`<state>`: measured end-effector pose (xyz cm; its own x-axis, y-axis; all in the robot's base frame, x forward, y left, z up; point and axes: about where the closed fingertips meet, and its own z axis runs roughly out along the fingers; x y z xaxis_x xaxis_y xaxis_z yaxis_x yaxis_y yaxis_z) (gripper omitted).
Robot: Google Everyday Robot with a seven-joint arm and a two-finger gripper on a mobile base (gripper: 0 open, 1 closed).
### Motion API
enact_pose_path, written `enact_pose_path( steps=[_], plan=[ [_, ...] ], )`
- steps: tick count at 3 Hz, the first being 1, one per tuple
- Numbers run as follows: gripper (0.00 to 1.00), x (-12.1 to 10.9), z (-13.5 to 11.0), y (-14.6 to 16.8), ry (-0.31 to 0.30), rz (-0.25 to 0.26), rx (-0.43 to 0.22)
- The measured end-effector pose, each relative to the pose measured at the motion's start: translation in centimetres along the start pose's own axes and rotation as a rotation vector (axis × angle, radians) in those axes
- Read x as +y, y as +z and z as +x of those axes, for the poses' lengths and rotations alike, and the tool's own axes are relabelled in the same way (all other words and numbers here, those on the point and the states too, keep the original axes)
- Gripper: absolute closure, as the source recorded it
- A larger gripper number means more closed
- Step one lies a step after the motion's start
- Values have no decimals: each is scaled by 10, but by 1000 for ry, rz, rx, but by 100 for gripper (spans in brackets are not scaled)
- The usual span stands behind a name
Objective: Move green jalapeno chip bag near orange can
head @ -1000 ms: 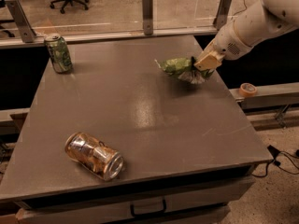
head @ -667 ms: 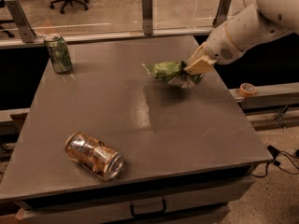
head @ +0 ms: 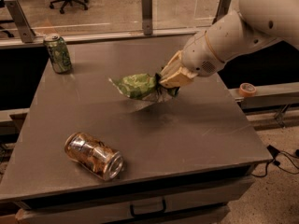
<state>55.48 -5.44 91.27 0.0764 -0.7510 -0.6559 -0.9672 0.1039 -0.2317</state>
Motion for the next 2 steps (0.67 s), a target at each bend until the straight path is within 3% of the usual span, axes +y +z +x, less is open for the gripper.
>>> enact_pose_path(
  steps=[1, 2],
  plan=[
    [100, 35, -21, 12, -66, -61, -21],
    [82, 51, -27, 26, -105, -91, -19]
  ],
)
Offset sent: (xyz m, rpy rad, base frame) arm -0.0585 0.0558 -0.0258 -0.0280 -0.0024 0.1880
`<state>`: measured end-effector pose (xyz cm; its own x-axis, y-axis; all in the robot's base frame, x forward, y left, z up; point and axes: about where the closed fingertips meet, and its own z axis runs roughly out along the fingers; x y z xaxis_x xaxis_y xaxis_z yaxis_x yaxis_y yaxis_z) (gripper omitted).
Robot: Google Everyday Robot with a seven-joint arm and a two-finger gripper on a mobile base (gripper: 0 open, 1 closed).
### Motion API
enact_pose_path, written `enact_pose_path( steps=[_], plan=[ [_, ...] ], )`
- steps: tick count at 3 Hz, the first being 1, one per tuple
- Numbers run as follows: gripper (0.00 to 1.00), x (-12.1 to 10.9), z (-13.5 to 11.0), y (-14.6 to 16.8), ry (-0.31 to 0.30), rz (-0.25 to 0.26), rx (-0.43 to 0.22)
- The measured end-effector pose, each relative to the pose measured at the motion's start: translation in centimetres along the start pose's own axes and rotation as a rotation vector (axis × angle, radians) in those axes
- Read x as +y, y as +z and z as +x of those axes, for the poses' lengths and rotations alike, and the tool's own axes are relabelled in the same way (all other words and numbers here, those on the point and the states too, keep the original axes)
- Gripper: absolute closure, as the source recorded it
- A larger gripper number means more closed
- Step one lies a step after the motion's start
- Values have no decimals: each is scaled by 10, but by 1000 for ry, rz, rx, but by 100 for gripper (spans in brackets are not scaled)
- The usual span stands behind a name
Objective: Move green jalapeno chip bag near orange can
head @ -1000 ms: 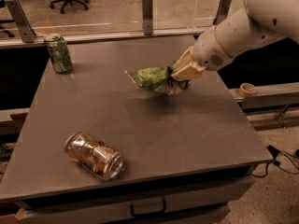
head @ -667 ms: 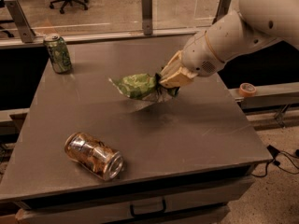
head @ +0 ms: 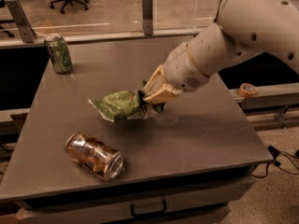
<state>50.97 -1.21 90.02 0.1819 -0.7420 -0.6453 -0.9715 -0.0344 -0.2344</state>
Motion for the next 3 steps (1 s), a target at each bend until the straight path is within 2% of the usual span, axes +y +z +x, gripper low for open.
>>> enact_pose_path(
  steps=[1, 3],
  plan=[
    [51, 8, -3, 13, -28, -21, 3],
    [4, 7, -2, 23, -47, -25, 10]
  ],
)
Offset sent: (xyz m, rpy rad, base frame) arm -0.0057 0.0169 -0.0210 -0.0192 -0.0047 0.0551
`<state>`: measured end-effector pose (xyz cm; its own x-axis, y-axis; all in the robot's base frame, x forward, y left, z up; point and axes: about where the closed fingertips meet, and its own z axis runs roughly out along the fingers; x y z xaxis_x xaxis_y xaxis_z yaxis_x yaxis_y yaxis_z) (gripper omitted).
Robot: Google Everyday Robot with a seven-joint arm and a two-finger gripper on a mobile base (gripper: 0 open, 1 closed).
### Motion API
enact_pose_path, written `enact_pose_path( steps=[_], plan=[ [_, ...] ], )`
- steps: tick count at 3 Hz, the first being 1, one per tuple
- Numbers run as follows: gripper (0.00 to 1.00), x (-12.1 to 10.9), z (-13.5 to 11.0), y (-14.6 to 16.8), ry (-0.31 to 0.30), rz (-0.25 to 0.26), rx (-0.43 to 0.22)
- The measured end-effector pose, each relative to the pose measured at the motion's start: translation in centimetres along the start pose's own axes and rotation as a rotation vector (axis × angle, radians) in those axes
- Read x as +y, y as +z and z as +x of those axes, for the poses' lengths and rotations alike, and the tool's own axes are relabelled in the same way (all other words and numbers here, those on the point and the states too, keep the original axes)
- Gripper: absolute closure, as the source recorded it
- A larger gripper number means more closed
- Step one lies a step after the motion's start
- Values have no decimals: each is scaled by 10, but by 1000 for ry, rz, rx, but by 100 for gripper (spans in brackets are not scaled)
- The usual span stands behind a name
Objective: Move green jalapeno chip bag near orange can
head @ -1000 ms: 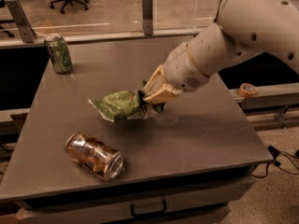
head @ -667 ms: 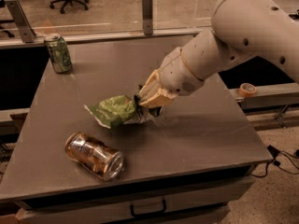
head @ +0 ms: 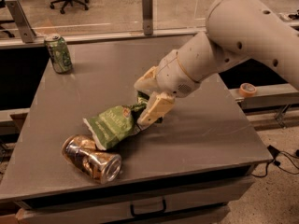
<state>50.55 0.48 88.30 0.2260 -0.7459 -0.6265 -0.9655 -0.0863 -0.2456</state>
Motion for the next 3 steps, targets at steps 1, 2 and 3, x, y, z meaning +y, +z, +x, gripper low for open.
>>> enact_pose_path(
  steps=[1, 2, 3],
  plan=[
    [0, -6, 4, 3, -3, 14, 10],
    [0, -25, 19, -8, 20, 67, 37],
    [0, -58, 48, -41, 75, 155, 64]
  ],
)
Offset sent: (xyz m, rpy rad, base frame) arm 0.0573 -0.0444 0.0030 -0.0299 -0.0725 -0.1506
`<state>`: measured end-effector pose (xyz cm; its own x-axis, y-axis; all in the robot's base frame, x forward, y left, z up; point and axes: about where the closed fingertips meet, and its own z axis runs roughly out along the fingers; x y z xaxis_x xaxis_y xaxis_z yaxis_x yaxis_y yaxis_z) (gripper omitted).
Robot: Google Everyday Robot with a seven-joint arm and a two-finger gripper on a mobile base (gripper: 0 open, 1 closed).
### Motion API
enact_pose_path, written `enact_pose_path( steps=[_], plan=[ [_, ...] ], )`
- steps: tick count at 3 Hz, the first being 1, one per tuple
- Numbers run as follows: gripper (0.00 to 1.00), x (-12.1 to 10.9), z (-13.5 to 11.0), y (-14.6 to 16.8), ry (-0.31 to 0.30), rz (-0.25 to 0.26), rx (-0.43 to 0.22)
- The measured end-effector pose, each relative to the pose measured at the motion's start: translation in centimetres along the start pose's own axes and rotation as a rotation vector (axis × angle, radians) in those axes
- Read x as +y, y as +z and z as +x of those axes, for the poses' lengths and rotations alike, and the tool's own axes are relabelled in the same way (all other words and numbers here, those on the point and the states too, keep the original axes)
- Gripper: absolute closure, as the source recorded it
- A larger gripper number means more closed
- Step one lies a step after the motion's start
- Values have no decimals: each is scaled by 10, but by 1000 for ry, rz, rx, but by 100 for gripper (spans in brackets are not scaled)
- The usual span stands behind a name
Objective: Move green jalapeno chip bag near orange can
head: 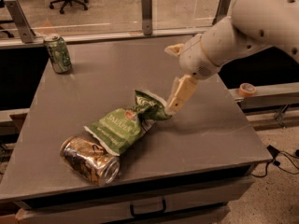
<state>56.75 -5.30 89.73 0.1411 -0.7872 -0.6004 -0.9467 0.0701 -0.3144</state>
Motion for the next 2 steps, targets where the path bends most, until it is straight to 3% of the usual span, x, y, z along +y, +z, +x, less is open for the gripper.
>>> enact_pose_path(
  steps=[1, 2],
  plan=[
    [0, -54, 40, -55, 94, 131, -12],
    [0, -105, 57, -146, 157, 343, -29]
  ],
)
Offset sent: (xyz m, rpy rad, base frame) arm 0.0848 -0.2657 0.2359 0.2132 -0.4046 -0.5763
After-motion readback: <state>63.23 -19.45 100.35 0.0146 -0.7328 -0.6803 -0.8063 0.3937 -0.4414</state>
